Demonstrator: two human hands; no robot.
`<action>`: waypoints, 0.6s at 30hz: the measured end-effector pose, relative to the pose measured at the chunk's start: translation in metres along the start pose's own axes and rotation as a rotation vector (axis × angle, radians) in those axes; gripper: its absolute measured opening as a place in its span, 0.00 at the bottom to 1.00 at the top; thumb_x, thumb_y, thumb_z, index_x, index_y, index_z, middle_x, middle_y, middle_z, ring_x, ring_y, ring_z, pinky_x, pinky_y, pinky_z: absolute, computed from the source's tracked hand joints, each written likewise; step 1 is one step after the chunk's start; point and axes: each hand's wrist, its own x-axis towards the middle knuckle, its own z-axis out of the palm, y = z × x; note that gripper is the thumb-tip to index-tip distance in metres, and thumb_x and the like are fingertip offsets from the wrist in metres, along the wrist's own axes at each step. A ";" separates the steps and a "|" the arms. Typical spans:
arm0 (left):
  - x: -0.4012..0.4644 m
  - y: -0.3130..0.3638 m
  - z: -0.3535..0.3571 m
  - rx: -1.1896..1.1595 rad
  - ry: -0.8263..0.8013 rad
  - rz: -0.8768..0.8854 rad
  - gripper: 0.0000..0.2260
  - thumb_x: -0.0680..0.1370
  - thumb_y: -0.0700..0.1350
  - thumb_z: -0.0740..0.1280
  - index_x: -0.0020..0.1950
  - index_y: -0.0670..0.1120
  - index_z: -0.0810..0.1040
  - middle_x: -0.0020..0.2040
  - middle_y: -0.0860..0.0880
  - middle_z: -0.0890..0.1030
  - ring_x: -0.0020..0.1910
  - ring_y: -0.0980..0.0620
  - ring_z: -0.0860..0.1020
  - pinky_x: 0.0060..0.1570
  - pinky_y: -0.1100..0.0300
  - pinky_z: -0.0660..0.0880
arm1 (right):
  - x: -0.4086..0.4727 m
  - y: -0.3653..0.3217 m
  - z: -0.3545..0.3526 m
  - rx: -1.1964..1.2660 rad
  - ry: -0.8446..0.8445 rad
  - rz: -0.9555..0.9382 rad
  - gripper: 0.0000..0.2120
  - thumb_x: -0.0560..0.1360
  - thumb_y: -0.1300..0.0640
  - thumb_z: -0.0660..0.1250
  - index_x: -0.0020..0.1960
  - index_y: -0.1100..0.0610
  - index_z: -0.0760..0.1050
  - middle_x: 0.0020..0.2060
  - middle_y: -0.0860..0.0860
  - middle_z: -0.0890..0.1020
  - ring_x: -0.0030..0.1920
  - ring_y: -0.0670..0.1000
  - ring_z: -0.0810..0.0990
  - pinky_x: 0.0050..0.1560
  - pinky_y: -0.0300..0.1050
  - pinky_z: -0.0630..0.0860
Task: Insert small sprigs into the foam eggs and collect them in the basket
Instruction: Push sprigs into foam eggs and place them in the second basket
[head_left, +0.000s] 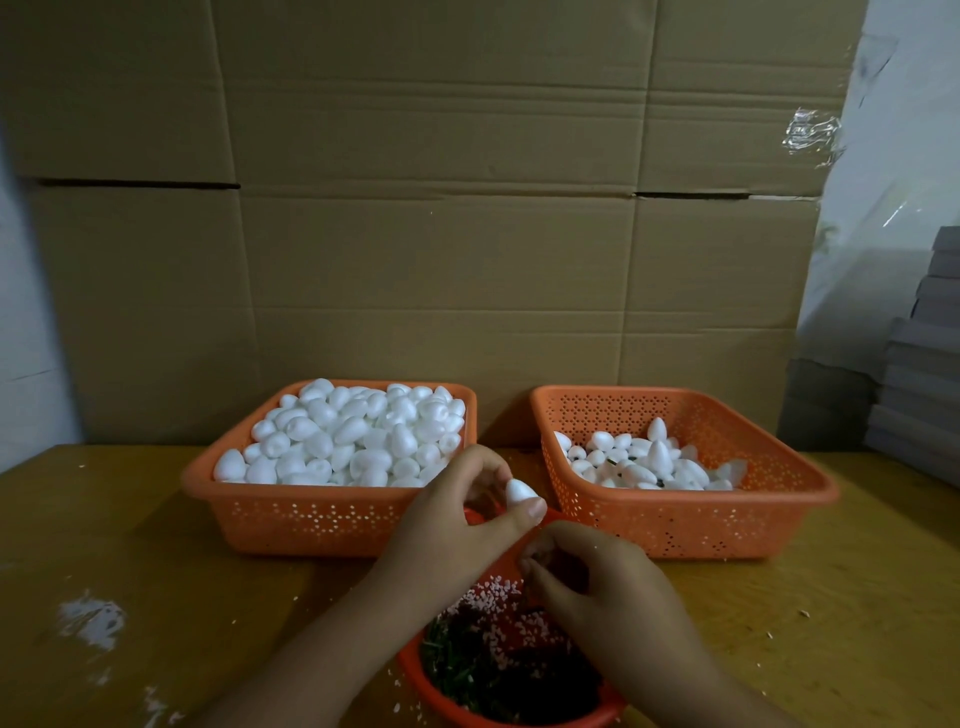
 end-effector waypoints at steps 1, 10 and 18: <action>0.000 0.000 0.000 0.008 0.012 0.000 0.08 0.74 0.51 0.73 0.45 0.54 0.74 0.43 0.55 0.81 0.44 0.58 0.79 0.44 0.64 0.73 | 0.000 0.000 0.000 0.000 0.000 0.004 0.02 0.75 0.49 0.68 0.44 0.43 0.78 0.40 0.35 0.81 0.44 0.37 0.78 0.42 0.34 0.74; 0.000 0.003 -0.001 -0.131 -0.049 -0.039 0.08 0.78 0.41 0.68 0.51 0.55 0.77 0.48 0.55 0.83 0.43 0.55 0.83 0.42 0.60 0.77 | 0.000 0.002 0.000 -0.007 0.006 -0.001 0.00 0.74 0.48 0.68 0.44 0.43 0.77 0.39 0.35 0.80 0.43 0.38 0.79 0.41 0.36 0.74; 0.001 0.001 -0.002 -0.087 -0.037 0.014 0.19 0.77 0.36 0.68 0.57 0.60 0.80 0.53 0.57 0.78 0.55 0.56 0.79 0.51 0.54 0.79 | 0.001 0.003 0.000 -0.016 0.010 -0.002 0.01 0.74 0.48 0.68 0.44 0.42 0.76 0.41 0.33 0.80 0.44 0.37 0.78 0.41 0.33 0.73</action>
